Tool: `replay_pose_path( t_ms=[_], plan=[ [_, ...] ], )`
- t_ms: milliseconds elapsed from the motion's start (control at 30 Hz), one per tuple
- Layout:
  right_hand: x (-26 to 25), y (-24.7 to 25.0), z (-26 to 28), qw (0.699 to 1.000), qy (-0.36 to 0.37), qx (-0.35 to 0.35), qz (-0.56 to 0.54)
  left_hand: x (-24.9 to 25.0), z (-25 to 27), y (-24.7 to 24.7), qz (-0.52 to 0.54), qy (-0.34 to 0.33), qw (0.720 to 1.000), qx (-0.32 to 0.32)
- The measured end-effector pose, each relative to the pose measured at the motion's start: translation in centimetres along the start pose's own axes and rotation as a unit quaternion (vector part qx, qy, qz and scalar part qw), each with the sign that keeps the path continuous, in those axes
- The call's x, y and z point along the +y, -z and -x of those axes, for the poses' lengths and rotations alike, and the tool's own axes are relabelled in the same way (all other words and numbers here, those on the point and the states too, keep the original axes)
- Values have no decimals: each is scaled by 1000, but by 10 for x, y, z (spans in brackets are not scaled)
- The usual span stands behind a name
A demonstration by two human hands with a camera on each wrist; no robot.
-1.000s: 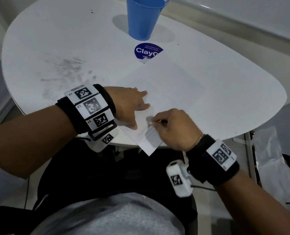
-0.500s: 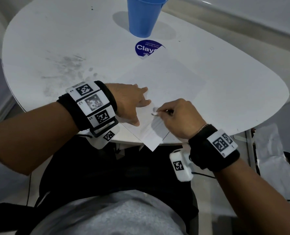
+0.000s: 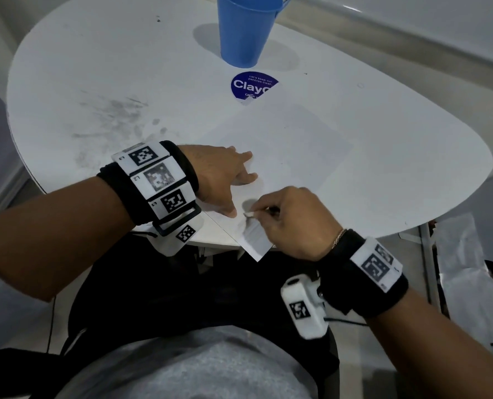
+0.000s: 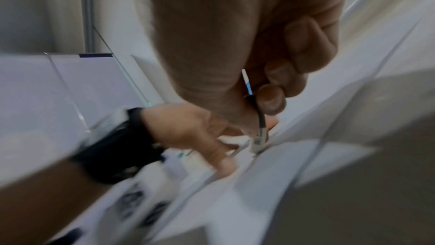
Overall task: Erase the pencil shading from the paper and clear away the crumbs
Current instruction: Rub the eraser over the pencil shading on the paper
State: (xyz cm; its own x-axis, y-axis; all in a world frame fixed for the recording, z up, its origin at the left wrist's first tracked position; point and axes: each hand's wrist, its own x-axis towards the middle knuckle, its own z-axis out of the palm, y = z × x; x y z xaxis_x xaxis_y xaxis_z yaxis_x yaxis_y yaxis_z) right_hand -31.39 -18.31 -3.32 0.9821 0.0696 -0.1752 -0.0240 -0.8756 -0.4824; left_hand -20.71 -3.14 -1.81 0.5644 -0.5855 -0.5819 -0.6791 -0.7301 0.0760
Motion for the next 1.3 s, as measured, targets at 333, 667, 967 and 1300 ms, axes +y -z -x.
replay_pose_path(
  t_ms=[333,667,967,1300],
  plan=[
    [3,7,-6,999,-35,27,12,-1,-2,0,12,1,1000,5],
    [0,7,-6,999,-31,32,10,-1,-4,-2,15,3,1000,8],
    [-3,7,-5,999,-31,33,-2,-1,-2,0,9,4,1000,11],
    [2,6,-3,999,-23,34,-1,-1,-2,-1,5,4,1000,12]
  ],
)
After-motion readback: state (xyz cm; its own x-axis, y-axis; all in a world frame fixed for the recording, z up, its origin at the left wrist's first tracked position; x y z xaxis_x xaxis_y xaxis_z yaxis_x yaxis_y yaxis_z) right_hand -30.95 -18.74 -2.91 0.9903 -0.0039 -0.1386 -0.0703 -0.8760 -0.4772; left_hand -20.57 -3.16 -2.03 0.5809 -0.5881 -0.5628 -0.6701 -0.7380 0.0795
